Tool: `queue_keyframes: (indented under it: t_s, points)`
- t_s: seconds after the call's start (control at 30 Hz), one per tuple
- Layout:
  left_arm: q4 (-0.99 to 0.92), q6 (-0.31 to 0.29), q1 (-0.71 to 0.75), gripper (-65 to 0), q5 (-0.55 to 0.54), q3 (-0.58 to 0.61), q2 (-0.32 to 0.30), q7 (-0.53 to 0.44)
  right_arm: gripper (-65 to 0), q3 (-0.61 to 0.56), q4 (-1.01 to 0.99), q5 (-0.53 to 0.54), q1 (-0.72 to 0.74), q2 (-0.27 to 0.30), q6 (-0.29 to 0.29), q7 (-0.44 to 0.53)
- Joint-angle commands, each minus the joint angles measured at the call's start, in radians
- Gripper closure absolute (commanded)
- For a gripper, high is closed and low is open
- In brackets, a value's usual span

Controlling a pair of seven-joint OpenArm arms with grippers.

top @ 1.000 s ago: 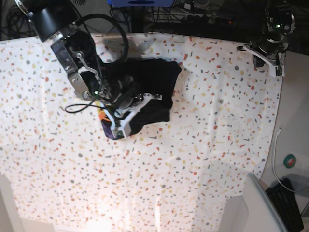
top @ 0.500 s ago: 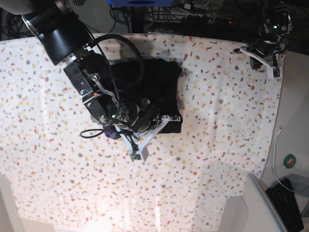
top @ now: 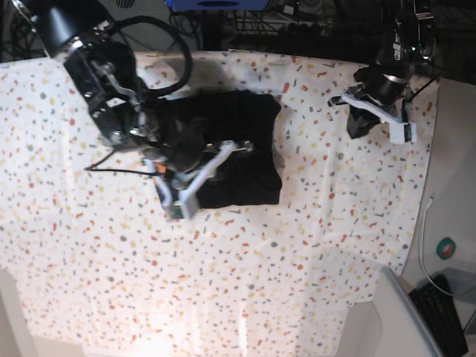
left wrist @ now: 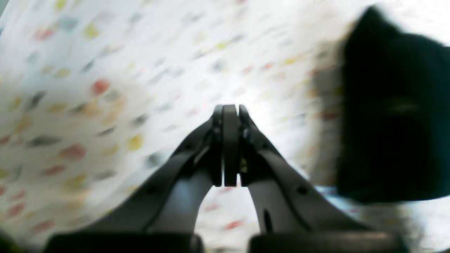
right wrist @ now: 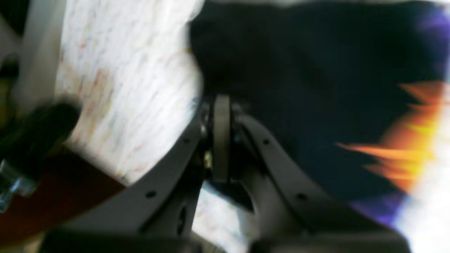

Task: Layout the t-shirt on the table in an organized manner, then fold the t-shirt properly
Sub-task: 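Grasp the bundle edges with both grippers and flip it over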

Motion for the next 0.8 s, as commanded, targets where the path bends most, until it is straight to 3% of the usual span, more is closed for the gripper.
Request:
queue_keyframes:
  t_s: [0.0, 0.1, 0.17, 0.27, 0.47, 0.77]
  points:
    - [0.017, -0.006, -0.001, -8.7, -0.025, 0.003, -0.008, -0.015, 0.0, 0.038, 0.056, 0.01, -0.017, 0.023, 0.008, 0.013]
    - [-0.003, -0.006, -0.039, -46.2, -0.115, 0.039, -0.007, -0.015, 0.0, 0.158, 0.136, 0.011, -0.099, 0.089, 0.008, 0.013]
    - [-0.037, -0.006, -0.067, -65.0, -0.175, 0.083, -0.007, -0.013, 0.0, 0.213, 0.142, 0.011, -0.136, 0.116, 0.009, 0.013]
    - [-0.095, -0.006, -0.131, -65.0, -0.238, 0.171, -0.007, -0.013, 0.0, 0.27, 0.142, 0.011, -0.176, 0.141, 0.012, 0.013]
    - [-0.306, -0.006, -0.302, -65.0, -0.247, 0.384, 0.0, -0.021, 0.0, 0.283, 0.142, 0.011, -0.203, 0.147, 0.012, 0.013]
    - [-0.53, -0.006, -0.392, -65.0, -0.249, 0.456, 0.078, -0.015, 0.0, 0.345, 0.141, 0.01, -0.231, 0.147, 0.012, 0.016]
